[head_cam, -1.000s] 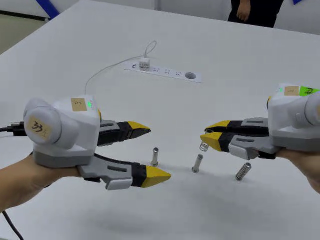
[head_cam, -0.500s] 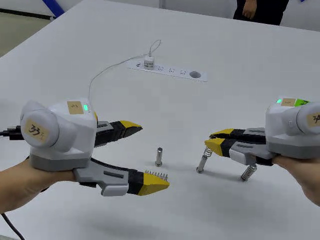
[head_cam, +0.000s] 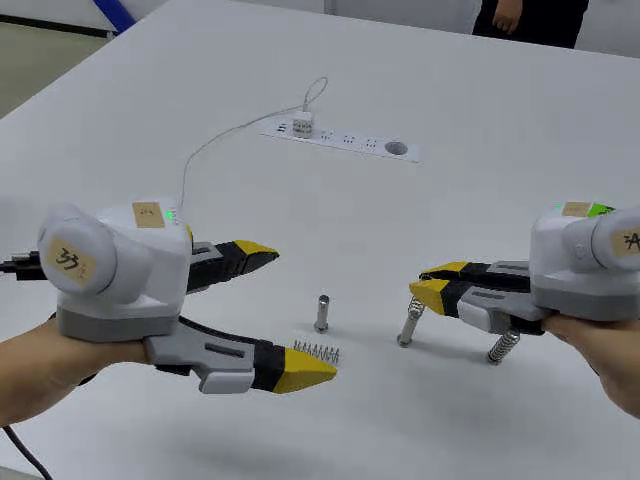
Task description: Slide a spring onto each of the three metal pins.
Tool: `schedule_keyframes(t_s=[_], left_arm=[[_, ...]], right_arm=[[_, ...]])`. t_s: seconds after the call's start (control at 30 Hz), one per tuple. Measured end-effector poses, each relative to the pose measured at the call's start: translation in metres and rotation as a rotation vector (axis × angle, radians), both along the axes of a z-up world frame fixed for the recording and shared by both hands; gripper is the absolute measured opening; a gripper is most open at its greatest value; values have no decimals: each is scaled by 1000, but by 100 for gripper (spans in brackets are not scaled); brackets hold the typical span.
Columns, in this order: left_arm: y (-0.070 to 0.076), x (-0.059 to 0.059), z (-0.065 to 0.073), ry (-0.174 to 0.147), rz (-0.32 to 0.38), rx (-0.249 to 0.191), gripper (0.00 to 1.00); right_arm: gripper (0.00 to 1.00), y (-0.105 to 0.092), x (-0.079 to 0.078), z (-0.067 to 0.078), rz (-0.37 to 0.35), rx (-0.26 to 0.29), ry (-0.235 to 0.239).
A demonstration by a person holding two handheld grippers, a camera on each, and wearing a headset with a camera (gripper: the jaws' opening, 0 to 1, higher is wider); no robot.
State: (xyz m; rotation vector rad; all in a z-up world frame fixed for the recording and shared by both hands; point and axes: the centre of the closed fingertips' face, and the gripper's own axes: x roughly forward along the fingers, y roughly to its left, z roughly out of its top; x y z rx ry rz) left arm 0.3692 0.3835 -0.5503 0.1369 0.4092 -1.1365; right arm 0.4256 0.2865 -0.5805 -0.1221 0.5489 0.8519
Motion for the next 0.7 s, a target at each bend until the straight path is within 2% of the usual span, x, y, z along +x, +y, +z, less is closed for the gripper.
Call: schedule_keyframes(t_s=[0.33,0.53,0.7], left_arm=[[1,-1,-2,5,-1,2,86],[6,-1,-4,8,10,6,86],[9,0,-6,13,19,9,86]], right_arm=[[11,0,-1,-7,19,-28,5],[11,3,-1,-19,22,-50,12],[11,3,-1,-24,25,-59,0]])
